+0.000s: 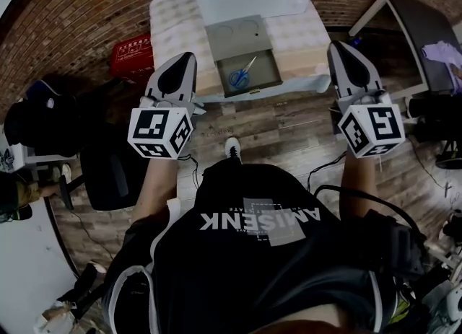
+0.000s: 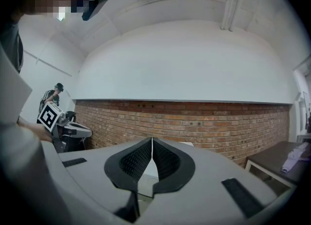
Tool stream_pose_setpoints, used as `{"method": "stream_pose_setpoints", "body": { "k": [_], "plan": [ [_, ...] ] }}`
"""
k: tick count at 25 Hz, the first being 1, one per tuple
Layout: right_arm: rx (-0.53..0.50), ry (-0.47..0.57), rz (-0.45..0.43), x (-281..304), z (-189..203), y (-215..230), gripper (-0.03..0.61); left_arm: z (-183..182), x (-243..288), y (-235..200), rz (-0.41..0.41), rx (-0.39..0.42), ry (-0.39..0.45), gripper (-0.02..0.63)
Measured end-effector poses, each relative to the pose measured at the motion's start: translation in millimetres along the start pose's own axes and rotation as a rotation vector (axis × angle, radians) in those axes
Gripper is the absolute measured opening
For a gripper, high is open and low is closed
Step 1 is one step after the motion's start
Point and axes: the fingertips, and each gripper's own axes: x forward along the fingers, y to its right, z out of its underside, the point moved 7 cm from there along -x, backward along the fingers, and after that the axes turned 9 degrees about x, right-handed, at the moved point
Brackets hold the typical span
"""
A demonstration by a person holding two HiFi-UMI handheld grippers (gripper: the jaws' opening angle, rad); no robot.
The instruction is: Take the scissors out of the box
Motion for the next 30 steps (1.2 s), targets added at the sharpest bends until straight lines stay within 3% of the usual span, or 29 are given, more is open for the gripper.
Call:
{"method": "stream_pose_setpoints", "body": {
  "k": [22,30],
  "plan": [
    [-0.015,-0.066,0.111,119,5,1,0.041,39,101,-95,0.145,0.003,-0.011,0.014],
    [0.008,-0.062,0.063,148,10,21,0.041,50,123,-89,0.185,-0.009,-0.062,0.014]
  ]
}}
